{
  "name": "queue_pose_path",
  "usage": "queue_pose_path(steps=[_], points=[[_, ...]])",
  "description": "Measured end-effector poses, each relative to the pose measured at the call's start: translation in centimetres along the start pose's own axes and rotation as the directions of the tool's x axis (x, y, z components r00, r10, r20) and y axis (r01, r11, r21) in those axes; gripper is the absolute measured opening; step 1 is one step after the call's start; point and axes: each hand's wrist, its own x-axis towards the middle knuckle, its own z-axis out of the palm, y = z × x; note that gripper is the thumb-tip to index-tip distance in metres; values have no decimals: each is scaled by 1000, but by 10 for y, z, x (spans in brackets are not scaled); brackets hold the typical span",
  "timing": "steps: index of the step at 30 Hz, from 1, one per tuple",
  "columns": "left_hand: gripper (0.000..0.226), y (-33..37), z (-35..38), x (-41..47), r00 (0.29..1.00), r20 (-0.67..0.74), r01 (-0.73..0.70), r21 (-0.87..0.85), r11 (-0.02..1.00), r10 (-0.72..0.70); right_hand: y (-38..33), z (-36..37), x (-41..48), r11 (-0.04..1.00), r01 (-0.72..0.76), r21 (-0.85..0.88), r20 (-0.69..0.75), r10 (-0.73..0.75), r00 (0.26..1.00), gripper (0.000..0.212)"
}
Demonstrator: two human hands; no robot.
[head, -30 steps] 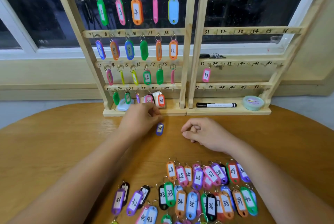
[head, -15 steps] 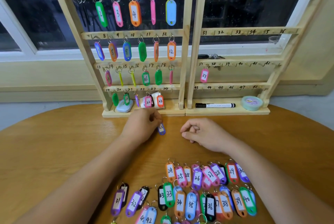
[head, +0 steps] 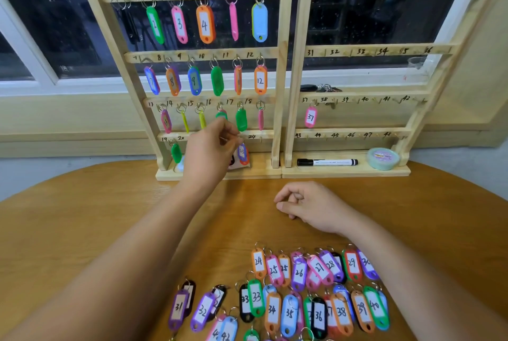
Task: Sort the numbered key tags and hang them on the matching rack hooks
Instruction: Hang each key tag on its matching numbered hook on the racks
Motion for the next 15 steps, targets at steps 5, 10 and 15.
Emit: queue_pose_path(steps=[5,10,15], points=[[14,0,3,2,1000,-22,-22,29,999,23,-2,-1,-1,1000,1,-2,1,-1,1000,5],[16,0,-4,-7,993,-60,-93,77,993,97,-5,-2,-3,1000,-6,-19,15,6,1000,5],[14,-6,-16,-46,989,137,-57,65,996,48,-12,0,-5,996,-3,-84,75,9,997,4]])
